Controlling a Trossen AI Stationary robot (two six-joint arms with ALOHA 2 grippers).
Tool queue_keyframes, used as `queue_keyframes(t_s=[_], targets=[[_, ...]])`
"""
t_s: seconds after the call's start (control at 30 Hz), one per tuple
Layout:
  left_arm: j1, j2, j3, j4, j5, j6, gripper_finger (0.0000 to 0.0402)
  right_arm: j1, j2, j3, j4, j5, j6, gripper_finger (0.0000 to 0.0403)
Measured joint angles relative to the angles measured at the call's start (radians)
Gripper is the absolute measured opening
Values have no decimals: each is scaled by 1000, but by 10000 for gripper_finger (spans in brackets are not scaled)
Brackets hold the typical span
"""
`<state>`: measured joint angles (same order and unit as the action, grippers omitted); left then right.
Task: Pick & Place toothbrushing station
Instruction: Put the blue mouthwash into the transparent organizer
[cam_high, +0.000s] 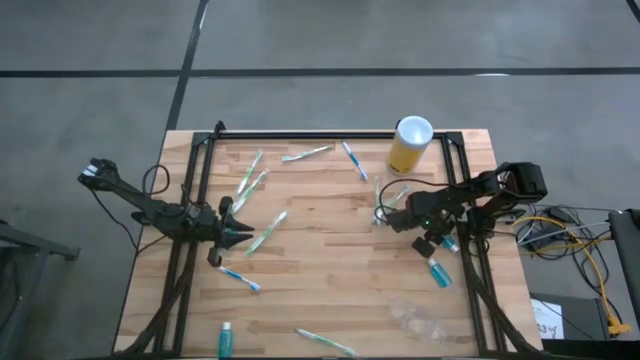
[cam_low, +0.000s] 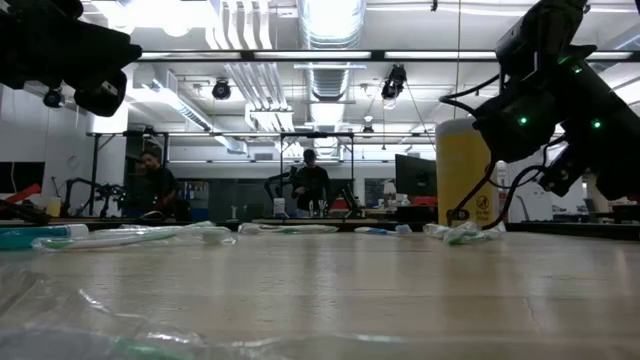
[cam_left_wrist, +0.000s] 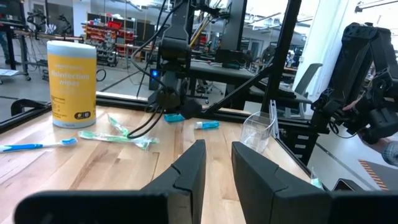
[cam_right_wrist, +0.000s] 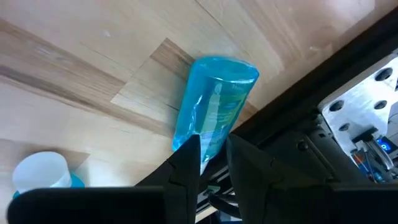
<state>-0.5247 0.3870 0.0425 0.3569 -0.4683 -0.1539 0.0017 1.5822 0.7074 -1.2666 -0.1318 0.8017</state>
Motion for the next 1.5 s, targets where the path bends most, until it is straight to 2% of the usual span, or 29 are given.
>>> queue_keyframes(t_s=[0.33, 0.63, 1.17, 1.5], targets=[[0, 0, 0, 0, 0, 0, 83, 0, -4, 0, 58, -24, 33, 89], [0, 0, 0, 0, 0, 0, 83, 0, -4, -8, 42, -24, 37, 114], [0, 0, 0, 0, 0, 0, 83, 0, -4, -20, 54, -10, 36, 192], [0, 0, 0, 0, 0, 0, 83, 0, -4, -62, 104, 3, 32, 195]])
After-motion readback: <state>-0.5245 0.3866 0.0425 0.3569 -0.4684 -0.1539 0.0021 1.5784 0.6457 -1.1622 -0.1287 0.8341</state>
